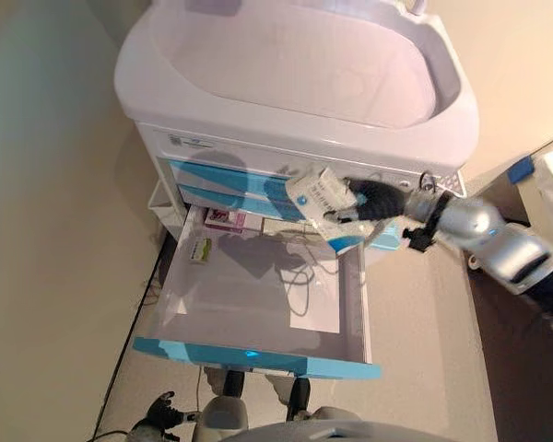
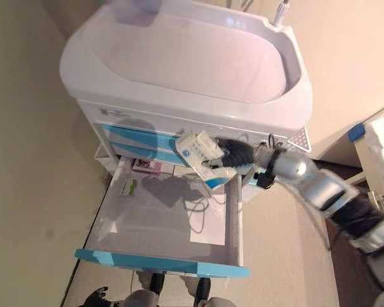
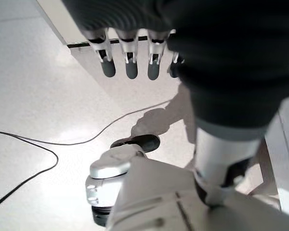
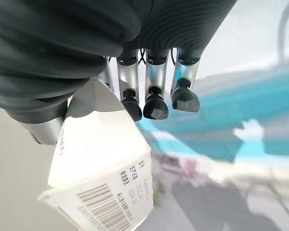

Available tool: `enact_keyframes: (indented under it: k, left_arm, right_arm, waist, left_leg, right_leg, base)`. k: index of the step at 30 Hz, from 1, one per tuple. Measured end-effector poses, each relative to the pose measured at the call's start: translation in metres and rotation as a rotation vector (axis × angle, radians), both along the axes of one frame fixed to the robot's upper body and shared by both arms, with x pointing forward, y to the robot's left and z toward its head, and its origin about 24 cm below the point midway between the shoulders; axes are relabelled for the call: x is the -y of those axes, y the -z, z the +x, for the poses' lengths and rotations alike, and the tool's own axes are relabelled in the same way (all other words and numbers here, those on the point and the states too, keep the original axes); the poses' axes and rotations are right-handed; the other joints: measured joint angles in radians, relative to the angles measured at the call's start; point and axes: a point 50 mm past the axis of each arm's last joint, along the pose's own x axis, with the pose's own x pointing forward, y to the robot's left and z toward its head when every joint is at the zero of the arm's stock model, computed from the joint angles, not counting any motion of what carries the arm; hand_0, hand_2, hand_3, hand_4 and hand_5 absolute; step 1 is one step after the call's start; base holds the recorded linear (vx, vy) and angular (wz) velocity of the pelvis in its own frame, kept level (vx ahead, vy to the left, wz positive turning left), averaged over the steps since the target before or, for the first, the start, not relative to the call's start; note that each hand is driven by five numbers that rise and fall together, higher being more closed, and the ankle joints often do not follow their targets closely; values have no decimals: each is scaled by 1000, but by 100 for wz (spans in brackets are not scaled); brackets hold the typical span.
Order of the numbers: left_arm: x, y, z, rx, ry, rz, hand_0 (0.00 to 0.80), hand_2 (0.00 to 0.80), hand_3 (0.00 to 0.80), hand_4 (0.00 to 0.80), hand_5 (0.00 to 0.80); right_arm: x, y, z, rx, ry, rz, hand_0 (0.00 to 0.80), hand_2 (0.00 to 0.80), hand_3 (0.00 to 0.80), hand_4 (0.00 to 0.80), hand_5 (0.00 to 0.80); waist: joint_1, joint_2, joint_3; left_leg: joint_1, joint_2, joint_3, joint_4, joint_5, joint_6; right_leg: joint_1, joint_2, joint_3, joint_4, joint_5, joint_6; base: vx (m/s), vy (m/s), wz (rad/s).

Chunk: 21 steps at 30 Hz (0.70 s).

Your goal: Open the drawer and pick up the medicine

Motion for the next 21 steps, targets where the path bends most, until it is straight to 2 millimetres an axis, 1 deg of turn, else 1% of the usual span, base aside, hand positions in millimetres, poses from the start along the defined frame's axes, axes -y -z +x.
enact_keyframes:
  k: [2,6,8,9,10,11,12,14,15,17,18,20,21]
  left_arm:
    - [-4,1,-11,-28,-11,7,0,0,0,0,0]
    - [-4,2,-19,-51,-24,6,0,0,0,0,0]
    - [-4,2,-22,-58,-25,5,0,0,0,0,0]
    - [-4,3,-23,-60,-24,5,0,0,0,0,0]
    - [-4,3,-24,-62,-25,5,0,0,0,0,0]
    - [-4,3,-26,-73,-24,6,0,0,0,0,0]
    - [-4,3,-27,-75,-21,6,0,0,0,0,0]
    - [-3,3,-27,-78,-21,6,0,0,0,0,0]
    - [-4,4,-28,-83,-28,6,0,0,0,0,0]
    - [-4,4,-32,-96,-31,8,0,0,0,0,0]
    - [-4,5,-35,-106,-39,7,0,0,0,0,0]
    - [-6,4,-34,-107,-33,11,0,0,0,0,0]
    - [-6,4,-35,-111,-33,12,0,0,0,0,0]
  right_arm:
    - [11,-18,-1,24,19,35,800,800,800,800,800]
    - [31,-43,-3,113,95,31,800,800,800,800,800]
    - [39,-57,-1,173,136,31,800,800,800,800,800]
    - [44,-67,2,211,166,37,800,800,800,800,800]
    - [47,-73,5,230,188,46,800,800,800,800,800]
    - [50,-84,14,264,226,39,800,800,800,800,800]
    - [53,-88,18,278,249,40,800,800,800,800,800]
    - [63,-100,28,323,328,22,800,800,800,800,800]
    - [67,-109,37,358,384,-18,800,800,800,800,800]
    - [72,-115,46,392,444,-19,800,800,800,800,800]
    - [71,-117,59,407,488,-48,800,800,800,800,800]
    - [76,-116,71,416,560,-76,800,800,800,800,800]
    - [76,-113,79,415,598,-98,800,800,800,800,800]
  waist:
    - [-10,-15,-35]
    - [-11,-14,-66]
    - [-14,-12,-68]
    - [-17,-10,-69]
    - [-19,-10,-70]
    - [-24,-8,-74]
    - [-24,-7,-75]
    - [-17,-8,-76]
    - [-12,-8,-77]
    - [-7,-13,-80]
    - [-9,-14,-81]
    - [-5,-21,-86]
    - [6,-23,-86]
  left_leg:
    - [1,1,2,0,-3,-4]
    - [3,-1,3,0,-3,-4]
    - [3,-1,4,-1,-2,-3]
    - [1,0,4,0,-2,-3]
    - [0,0,4,0,-2,-2]
    - [-3,1,3,0,-1,-1]
    - [-4,2,1,0,-1,-1]
    - [-5,3,1,0,-1,-1]
    - [-6,3,1,1,1,2]
    - [-7,2,-5,2,3,4]
    - [-7,2,-8,3,3,3]
    - [-19,2,-13,7,2,3]
    - [-23,1,-16,7,3,3]
  right_leg:
    - [1,-1,1,-1,0,0]
    - [2,-3,1,0,-2,3]
    - [3,-3,0,0,-3,4]
    - [0,-3,0,0,-2,4]
    - [0,-3,-1,0,-2,3]
    - [-3,-2,-1,0,-2,3]
    - [-3,-1,-2,0,-2,3]
    - [-4,-1,-4,-1,-2,3]
    - [-5,2,-4,-1,-1,2]
    - [-3,2,-10,-1,-1,2]
    - [-2,2,-12,-1,-2,2]
    - [-8,3,-15,-5,-2,2]
    - [-10,4,-16,-7,1,-2]
  base:
    - [40,-4,0]
    - [20,0,-1]
    - [0,0,0]
    - [0,0,0]
    - [0,0,0]
    - [0,0,0]
    - [0,0,0]
    - [0,0,0]
    - [0,0,0]
    - [13,-19,6]
    - [10,-13,7]
    - [1,-12,9]
    - [-1,-17,9]
